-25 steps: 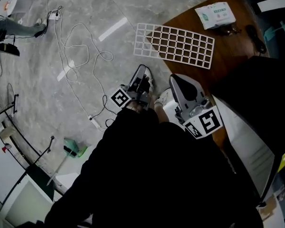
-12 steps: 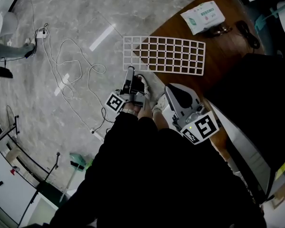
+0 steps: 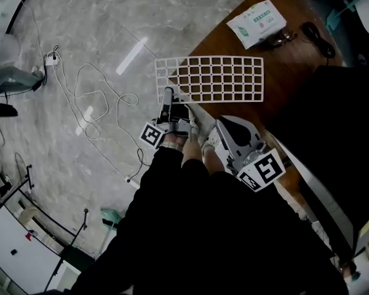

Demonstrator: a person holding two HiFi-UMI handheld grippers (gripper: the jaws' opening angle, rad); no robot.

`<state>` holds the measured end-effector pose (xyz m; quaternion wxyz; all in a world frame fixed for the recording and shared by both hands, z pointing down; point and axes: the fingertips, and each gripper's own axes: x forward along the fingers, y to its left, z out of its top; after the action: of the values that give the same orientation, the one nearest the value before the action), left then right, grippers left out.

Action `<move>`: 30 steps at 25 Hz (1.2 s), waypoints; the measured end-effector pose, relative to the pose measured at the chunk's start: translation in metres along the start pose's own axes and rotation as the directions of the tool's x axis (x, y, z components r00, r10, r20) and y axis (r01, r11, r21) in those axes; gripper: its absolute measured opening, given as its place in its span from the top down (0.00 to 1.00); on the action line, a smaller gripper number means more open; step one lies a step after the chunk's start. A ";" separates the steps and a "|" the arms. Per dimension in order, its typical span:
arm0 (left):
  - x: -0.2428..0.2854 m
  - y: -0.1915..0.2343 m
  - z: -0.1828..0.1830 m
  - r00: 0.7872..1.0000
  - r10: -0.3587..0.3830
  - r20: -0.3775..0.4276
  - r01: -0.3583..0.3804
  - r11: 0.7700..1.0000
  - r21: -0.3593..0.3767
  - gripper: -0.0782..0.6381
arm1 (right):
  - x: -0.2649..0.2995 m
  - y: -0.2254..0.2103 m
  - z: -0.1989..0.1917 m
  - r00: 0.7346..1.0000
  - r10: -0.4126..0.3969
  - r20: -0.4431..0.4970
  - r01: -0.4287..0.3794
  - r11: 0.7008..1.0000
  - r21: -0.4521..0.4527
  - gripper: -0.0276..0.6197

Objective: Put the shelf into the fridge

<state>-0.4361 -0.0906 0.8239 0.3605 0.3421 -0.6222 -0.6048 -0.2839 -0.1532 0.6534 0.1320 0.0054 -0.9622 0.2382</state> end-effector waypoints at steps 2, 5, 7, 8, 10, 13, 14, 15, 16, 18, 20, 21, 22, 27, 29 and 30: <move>0.005 -0.001 -0.002 1.000 -0.002 -0.007 0.002 1.000 0.001 0.67 | -0.002 -0.003 -0.002 1.000 -0.006 -0.004 0.006 1.000 0.007 0.95; 0.009 -0.002 -0.001 1.000 0.006 -0.005 -0.006 1.000 0.010 0.83 | -0.003 -0.005 -0.001 1.000 -0.015 -0.008 0.015 1.000 0.013 0.95; 0.010 -0.002 0.001 1.000 0.002 0.003 -0.002 1.000 0.001 0.84 | -0.004 -0.007 0.000 1.000 -0.019 -0.008 0.019 1.000 0.013 0.95; 0.011 -0.002 0.001 1.000 -0.003 0.004 0.003 1.000 -0.008 0.84 | -0.005 -0.008 0.001 1.000 -0.022 -0.009 0.022 1.000 0.012 0.95; 0.011 -0.004 -0.001 1.000 -0.012 -0.001 0.012 1.000 -0.022 0.85 | -0.007 -0.010 0.002 1.000 -0.026 -0.012 0.027 1.000 0.010 0.95; 0.008 -0.011 -0.002 1.000 -0.025 -0.001 0.025 0.999 -0.048 0.85 | -0.009 -0.013 0.003 0.999 -0.033 -0.014 0.033 0.999 0.026 0.95; 0.006 -0.014 0.000 1.000 -0.030 0.006 0.030 0.998 -0.060 0.85 | -0.011 -0.015 0.003 0.999 -0.037 -0.014 0.038 0.998 0.041 0.95; 0.004 -0.018 0.002 0.999 -0.035 0.018 0.036 0.997 -0.074 0.85 | -0.013 -0.016 0.003 0.999 -0.044 -0.013 0.045 0.997 0.062 0.95; 0.002 -0.021 0.005 0.999 -0.041 0.032 0.044 0.995 -0.090 0.84 | -0.016 -0.018 0.003 0.999 -0.053 -0.013 0.053 0.995 0.085 0.95; -0.003 -0.029 0.010 0.997 -0.055 0.057 0.062 0.992 -0.114 0.84 | -0.024 -0.021 0.001 0.998 -0.067 -0.016 0.069 0.990 0.122 0.95; -0.008 -0.038 0.014 0.995 -0.069 0.074 0.078 0.989 -0.122 0.83 | -0.035 -0.023 -0.003 0.997 -0.078 -0.023 0.081 0.987 0.141 0.95; -0.011 -0.042 0.017 0.994 -0.076 0.081 0.085 0.989 -0.121 0.83 | -0.040 -0.023 -0.005 0.996 -0.084 -0.026 0.087 0.984 0.154 0.95; -0.013 -0.048 0.019 0.993 -0.082 0.088 0.093 0.988 -0.121 0.83 | -0.045 -0.024 -0.007 0.996 -0.091 -0.026 0.094 0.981 0.170 0.95; -0.029 -0.081 0.034 0.984 -0.122 0.132 0.139 0.981 -0.134 0.83 | -0.063 -0.029 -0.010 0.992 -0.123 -0.008 0.120 0.949 0.292 0.95; -0.039 -0.095 0.037 0.981 -0.127 0.149 0.149 0.978 -0.144 0.83 | -0.066 -0.030 -0.013 0.993 -0.119 -0.001 0.111 0.921 0.373 0.88; -0.044 -0.101 0.038 0.979 -0.128 0.159 0.152 0.977 -0.151 0.83 | -0.067 -0.031 -0.015 0.994 -0.110 0.002 0.099 0.905 0.414 0.79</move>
<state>-0.4474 -0.0368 0.7208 0.2963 0.3089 -0.5703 -0.7011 -0.2137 -0.1770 0.6632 0.1284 0.0876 -0.8899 0.4290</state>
